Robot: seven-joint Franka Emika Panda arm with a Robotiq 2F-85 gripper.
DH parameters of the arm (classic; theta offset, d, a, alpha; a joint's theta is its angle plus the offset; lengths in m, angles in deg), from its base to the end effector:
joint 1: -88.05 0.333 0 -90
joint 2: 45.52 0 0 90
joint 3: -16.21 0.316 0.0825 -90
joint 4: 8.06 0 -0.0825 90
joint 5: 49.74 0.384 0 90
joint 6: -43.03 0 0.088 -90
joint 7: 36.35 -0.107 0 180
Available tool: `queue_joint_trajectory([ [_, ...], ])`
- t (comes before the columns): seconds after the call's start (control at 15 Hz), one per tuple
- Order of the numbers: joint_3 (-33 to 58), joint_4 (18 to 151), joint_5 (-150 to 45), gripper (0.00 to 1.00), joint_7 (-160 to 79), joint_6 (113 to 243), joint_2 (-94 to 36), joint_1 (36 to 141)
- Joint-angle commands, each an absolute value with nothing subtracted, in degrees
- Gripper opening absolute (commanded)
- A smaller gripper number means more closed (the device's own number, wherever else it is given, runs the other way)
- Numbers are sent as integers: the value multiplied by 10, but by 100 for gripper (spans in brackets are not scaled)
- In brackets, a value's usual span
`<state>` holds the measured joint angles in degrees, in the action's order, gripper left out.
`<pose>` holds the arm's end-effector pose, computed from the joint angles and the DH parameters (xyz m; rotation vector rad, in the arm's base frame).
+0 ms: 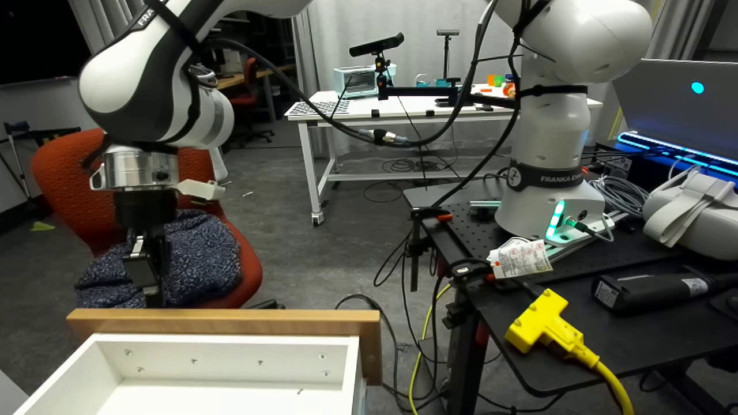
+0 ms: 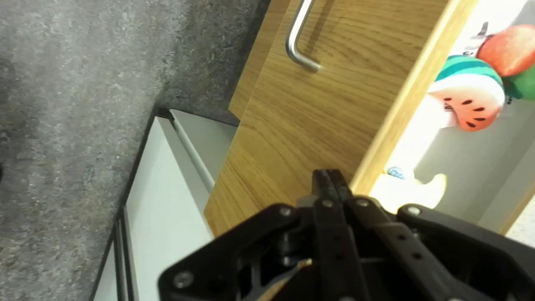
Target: Close the drawer
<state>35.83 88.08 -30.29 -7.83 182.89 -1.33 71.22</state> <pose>0.6814 0.0087 0.1764 -2.6841 -0.2559 -0.1550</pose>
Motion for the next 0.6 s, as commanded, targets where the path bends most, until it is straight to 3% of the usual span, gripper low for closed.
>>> queue_joint_trajectory([
  [0.0,389,837,-263,0,-29,1787,16,707],
  [0.53,374,902,-256,0,70,1727,-75,703],
])
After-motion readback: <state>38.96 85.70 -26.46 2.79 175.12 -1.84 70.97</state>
